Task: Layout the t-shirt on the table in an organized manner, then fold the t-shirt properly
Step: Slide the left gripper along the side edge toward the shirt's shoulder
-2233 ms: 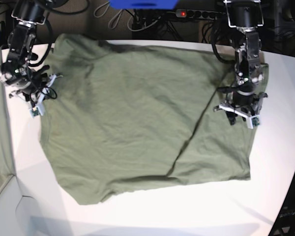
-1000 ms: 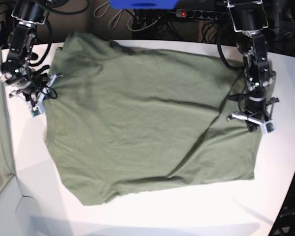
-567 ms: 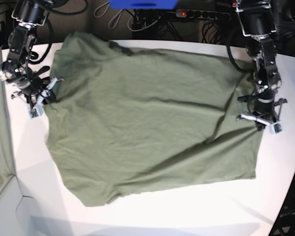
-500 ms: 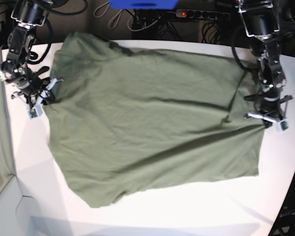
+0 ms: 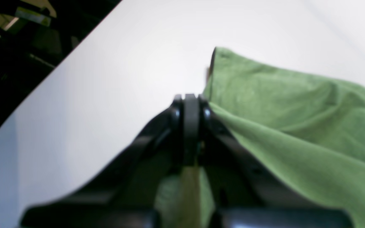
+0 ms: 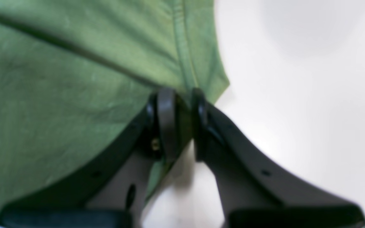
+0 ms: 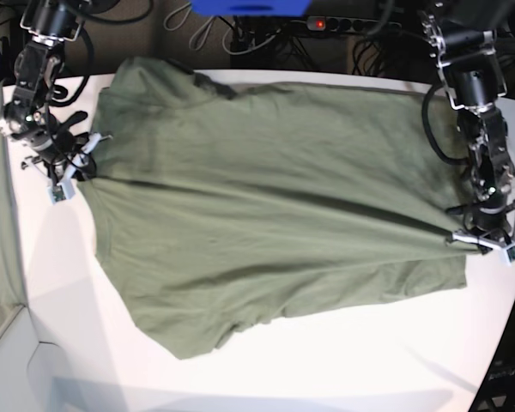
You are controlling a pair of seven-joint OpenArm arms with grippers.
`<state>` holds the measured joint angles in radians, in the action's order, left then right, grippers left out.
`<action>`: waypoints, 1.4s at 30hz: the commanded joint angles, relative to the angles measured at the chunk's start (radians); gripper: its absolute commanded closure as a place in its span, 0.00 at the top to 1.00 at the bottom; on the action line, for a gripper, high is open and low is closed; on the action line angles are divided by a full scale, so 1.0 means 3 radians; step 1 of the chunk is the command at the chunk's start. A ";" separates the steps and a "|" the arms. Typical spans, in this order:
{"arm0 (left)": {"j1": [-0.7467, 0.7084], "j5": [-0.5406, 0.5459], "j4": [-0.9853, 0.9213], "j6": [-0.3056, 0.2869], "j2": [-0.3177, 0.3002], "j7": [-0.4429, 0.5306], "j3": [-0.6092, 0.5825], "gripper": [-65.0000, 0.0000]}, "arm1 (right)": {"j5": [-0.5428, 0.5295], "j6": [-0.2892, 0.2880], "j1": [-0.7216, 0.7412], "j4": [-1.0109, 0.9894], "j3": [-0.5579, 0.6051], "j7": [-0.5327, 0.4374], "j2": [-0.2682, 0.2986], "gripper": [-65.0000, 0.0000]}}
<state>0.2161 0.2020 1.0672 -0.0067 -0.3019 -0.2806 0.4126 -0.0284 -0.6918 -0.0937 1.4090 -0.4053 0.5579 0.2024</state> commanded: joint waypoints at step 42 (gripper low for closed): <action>-0.1736 0.0547 0.1227 0.0025 0.0651 0.0079 -0.0196 0.63 | 0.0113 -0.0021 0.0376 0.0436 -0.0150 0.0245 -0.0135 0.37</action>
<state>-0.2958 0.3641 1.4380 -0.0097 -0.1001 -0.2173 0.3481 0.0189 -0.6987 0.0029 1.5249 -0.4484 0.6540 0.1490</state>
